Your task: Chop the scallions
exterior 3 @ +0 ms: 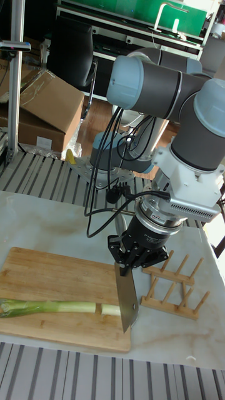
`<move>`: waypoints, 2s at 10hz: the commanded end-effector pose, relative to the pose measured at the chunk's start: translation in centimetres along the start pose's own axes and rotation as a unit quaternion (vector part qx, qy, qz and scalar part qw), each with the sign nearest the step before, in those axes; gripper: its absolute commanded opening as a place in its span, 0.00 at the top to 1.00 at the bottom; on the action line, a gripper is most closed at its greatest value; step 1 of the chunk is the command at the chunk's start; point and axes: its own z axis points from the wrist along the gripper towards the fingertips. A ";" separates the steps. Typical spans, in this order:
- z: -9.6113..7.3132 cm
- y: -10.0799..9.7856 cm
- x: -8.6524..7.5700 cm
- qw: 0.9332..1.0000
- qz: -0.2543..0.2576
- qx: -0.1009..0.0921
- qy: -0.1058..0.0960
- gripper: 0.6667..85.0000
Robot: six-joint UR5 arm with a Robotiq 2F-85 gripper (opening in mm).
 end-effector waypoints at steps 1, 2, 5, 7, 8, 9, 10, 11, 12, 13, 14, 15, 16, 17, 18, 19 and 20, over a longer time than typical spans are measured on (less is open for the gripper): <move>-0.1 0.0 0.0 1.000 0.002 -0.006 -0.001 1.00; -0.1 -0.1 0.0 1.000 0.001 -0.006 -0.001 1.00; 0.0 -1.0 -0.1 1.000 -0.007 -0.004 0.000 1.00; 0.3 -2.7 -0.2 1.000 -0.024 -0.005 -0.001 1.00; 0.4 -3.6 0.0 0.999 -0.034 0.002 -0.001 1.00; 0.6 -4.0 0.0 0.999 -0.046 0.001 -0.001 1.00; 0.7 -3.9 0.0 0.999 -0.048 -0.003 0.000 1.00; 0.7 -4.0 0.1 0.999 -0.046 -0.001 0.001 1.00; 1.1 -4.3 0.1 0.999 -0.044 -0.006 0.001 1.00; 1.7 -5.0 0.1 0.999 -0.053 -0.013 -0.005 1.00; 2.3 -5.8 0.2 0.998 -0.059 -0.014 -0.008 1.00; 2.4 -6.1 0.2 0.998 -0.059 -0.007 -0.005 1.00; 2.1 -5.5 0.5 0.999 -0.046 -0.008 0.005 1.00; 2.1 -5.2 1.0 1.000 -0.017 -0.013 0.015 1.00; 2.0 -4.2 0.7 0.999 0.006 -0.032 0.009 1.00; 1.9 -2.8 0.1 0.998 0.013 -0.058 -0.002 1.00; 2.0 -3.6 0.2 0.999 0.024 -0.044 0.001 1.00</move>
